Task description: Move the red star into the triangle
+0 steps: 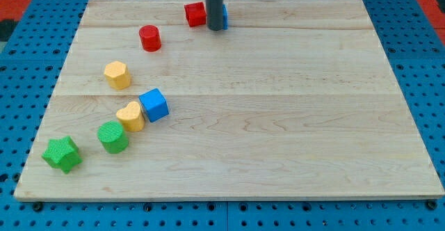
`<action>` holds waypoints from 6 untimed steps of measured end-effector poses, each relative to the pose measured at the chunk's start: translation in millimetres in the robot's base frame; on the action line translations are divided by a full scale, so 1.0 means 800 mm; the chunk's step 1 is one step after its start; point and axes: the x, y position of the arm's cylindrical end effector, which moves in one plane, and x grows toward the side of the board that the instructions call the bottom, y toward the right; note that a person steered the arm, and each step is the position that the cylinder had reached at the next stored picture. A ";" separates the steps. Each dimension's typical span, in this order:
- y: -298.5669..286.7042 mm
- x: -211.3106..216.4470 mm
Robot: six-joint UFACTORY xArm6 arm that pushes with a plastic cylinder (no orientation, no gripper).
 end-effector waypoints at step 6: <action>-0.021 -0.002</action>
